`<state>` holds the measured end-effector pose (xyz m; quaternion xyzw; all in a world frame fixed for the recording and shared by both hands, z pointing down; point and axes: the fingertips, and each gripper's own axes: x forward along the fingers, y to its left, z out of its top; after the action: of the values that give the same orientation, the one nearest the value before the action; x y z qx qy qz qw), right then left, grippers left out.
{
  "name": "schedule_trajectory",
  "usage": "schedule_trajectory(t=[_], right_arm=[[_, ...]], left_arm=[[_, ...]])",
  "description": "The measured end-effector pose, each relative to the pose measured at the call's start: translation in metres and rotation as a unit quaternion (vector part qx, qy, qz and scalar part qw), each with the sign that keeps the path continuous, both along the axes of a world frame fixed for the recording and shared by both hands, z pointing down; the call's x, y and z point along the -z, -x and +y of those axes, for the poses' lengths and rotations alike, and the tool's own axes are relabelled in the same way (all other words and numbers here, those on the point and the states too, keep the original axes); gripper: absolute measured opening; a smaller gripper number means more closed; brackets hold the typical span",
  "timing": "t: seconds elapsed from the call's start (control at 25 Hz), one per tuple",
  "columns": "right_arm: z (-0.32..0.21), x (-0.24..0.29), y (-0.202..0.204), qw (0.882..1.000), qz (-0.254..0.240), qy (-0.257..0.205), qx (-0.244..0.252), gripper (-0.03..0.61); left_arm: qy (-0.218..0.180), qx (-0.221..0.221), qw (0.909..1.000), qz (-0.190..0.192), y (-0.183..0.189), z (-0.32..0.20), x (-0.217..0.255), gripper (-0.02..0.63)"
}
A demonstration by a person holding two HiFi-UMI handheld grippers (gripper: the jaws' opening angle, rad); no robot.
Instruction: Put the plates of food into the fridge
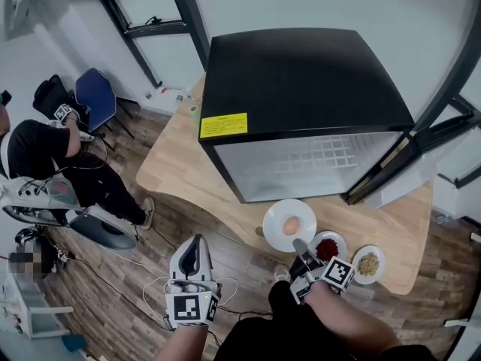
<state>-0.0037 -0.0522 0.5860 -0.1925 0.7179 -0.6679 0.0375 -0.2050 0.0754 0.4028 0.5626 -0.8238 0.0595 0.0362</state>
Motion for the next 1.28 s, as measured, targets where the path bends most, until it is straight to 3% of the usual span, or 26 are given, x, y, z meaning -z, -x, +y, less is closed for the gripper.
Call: schedule_trajectory(t=[0.4, 0.56, 0.68, 0.76, 0.92, 1.08, 1.28], right_arm=[[-0.035, 0.023, 0.024, 0.999, -0.014, -0.014, 0.045, 0.034], [-0.042, 0.037, 0.03, 0.999, -0.026, -0.012, 0.044, 0.034], [-0.048, 0.048, 0.03, 0.999, -0.007, -0.026, 0.045, 0.034], [-0.051, 0.056, 0.033, 0.998, 0.011, -0.036, 0.044, 0.034], [-0.059, 0.075, 0.05, 0.998, -0.003, -0.043, 0.035, 0.034], [-0.071, 0.084, 0.059, 0.996, 0.038, -0.076, 0.021, 0.034], [-0.082, 0.092, 0.078, 0.997, 0.038, -0.074, 0.006, 0.034]], left_arm=[[-0.008, 0.006, 0.9999, -0.009, 0.007, -0.047, 0.008, 0.005], [-0.008, 0.017, 0.9998, -0.007, 0.018, -0.052, 0.008, 0.005], [-0.01, 0.018, 0.9997, -0.009, 0.023, -0.054, 0.013, 0.005], [-0.016, 0.014, 0.9997, -0.013, 0.027, -0.056, 0.019, 0.005], [-0.022, 0.003, 0.9996, -0.016, 0.041, -0.062, 0.02, 0.005], [-0.023, -0.006, 0.9997, 0.003, 0.057, -0.069, 0.013, 0.005], [-0.026, -0.027, 0.9993, 0.001, 0.073, -0.079, 0.018, 0.005]])
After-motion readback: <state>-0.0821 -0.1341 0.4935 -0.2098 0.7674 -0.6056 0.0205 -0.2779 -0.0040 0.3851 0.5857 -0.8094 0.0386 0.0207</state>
